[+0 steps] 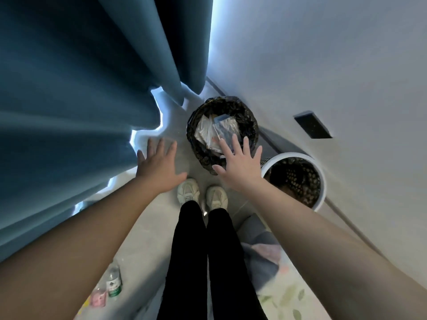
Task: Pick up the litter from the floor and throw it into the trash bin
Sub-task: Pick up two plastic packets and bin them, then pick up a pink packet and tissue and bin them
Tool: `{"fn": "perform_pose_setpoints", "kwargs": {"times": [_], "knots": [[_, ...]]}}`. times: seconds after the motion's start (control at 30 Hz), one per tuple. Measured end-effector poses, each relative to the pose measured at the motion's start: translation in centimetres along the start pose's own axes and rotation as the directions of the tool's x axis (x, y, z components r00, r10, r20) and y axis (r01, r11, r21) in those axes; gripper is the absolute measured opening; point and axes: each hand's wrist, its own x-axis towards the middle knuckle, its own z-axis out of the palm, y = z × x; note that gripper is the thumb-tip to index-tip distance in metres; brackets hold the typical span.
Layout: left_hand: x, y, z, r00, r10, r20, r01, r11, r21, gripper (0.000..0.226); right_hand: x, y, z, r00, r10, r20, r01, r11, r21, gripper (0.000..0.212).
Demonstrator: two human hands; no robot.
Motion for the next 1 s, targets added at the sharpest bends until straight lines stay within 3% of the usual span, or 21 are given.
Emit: {"fn": "perform_pose_setpoints", "kwargs": {"times": [0.13,0.27,0.4,0.53,0.77,1.0], "knots": [[-11.2,0.3,-5.5,0.996,-0.072,-0.057,0.071,0.997,-0.017,0.096,-9.9,-1.5,-5.7,0.996,-0.009,-0.091,0.010,1.000,0.009,0.076],[-21.2,0.1,-7.5,0.966,-0.167,-0.198,0.149,0.983,-0.103,0.095,-17.9,-2.9,-10.0,0.972,-0.098,-0.212,0.079,0.992,-0.099,0.076],[-28.9,0.2,-5.7,0.874,-0.316,-0.369,0.247,0.943,-0.222,0.091,-22.8,-4.6,-11.8,0.913,-0.267,-0.308,0.216,0.958,-0.190,0.079],[-34.4,-0.1,-3.2,0.753,-0.496,-0.432,0.365,0.861,-0.354,0.090,-26.0,-7.2,-11.7,0.813,-0.465,-0.352,0.362,0.876,-0.319,0.082],[-41.8,-2.5,3.7,0.559,-0.775,-0.293,0.534,0.608,-0.588,0.096,-30.1,-14.0,-9.5,0.685,-0.697,-0.209,0.554,0.686,-0.473,0.087],[-48.1,-5.9,12.6,0.458,-0.880,-0.127,0.585,0.406,-0.702,0.099,-33.6,-22.1,-5.1,0.566,-0.818,-0.103,0.625,0.508,-0.593,0.090]]}}
